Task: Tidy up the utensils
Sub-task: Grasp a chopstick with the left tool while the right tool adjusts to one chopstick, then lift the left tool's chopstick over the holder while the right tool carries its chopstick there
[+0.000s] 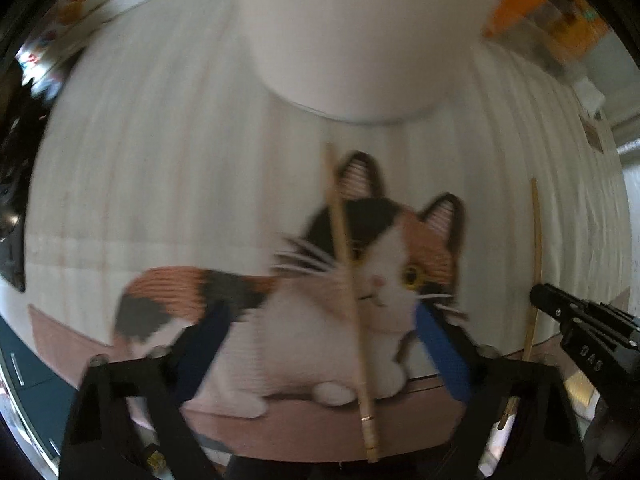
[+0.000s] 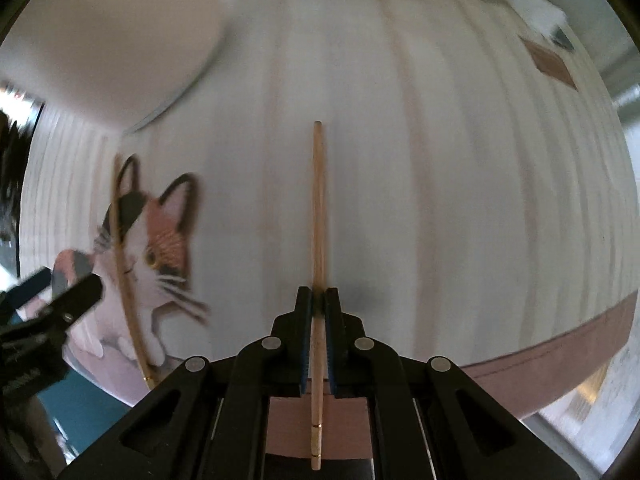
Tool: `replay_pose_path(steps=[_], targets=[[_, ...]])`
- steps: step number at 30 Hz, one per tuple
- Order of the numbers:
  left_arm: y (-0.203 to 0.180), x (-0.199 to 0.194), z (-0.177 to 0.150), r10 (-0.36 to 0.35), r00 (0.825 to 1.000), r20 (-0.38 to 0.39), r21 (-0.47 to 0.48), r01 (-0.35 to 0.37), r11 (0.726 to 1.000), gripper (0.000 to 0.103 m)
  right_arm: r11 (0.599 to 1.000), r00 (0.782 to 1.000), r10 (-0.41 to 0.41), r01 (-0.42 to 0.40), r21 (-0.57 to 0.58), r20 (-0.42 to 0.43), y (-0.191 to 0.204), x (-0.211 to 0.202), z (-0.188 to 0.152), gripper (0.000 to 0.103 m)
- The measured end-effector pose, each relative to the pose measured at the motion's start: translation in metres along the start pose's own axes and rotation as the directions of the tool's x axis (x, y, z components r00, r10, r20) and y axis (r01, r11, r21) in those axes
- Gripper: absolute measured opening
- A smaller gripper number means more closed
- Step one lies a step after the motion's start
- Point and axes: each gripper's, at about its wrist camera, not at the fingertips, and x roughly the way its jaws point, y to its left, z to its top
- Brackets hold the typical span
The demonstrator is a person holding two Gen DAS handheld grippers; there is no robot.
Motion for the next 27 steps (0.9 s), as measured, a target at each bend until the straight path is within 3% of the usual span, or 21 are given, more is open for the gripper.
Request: replay_pose_path(steps=[1,3,6,9,15,24,27], targets=[[-0.006,0.005,0.001,0.002,1.000,-0.015,0.012,-0.002,1.000,0.068,1.000,1.000,-0.001,0.001,0.017,0.000,-0.008,-0.001,0.000,0.006],[-0.013,0.010,0.003,0.009,1.000,-0.022,0.027,-0.008,1.000,0.044,0.999,1.000,0.005,-0.005,0.039,0.001,-0.020,-0.004,0.001,0.006],[-0.018,0.011,0.004,0.032,0.999,-0.005,0.053,-0.031,0.998,0.031,0.999,1.000,0.003,-0.003,0.042,0.007,-0.031,-0.009,0.001,0.006],[-0.021,0.006,0.005,0.041,0.999,0.005,0.067,-0.041,0.997,0.008,0.999,1.000,-0.014,0.014,0.035,0.013,-0.032,-0.012,0.002,0.006],[-0.003,0.002,0.003,0.075,0.997,0.017,0.076,-0.076,0.994,0.005,0.999,1.000,-0.023,0.023,0.029,0.015,0.042,0.008,-0.012,0.007],[0.037,-0.008,0.003,0.095,0.995,0.003,0.032,-0.095,0.995,0.005,0.996,0.996,0.083,-0.083,-0.026,-0.022,0.104,0.018,-0.008,0.007],[0.050,-0.014,0.001,0.087,0.996,0.001,0.017,-0.087,0.996,0.005,0.994,0.997,0.076,-0.078,-0.071,-0.023,0.126,0.018,-0.010,0.007]])
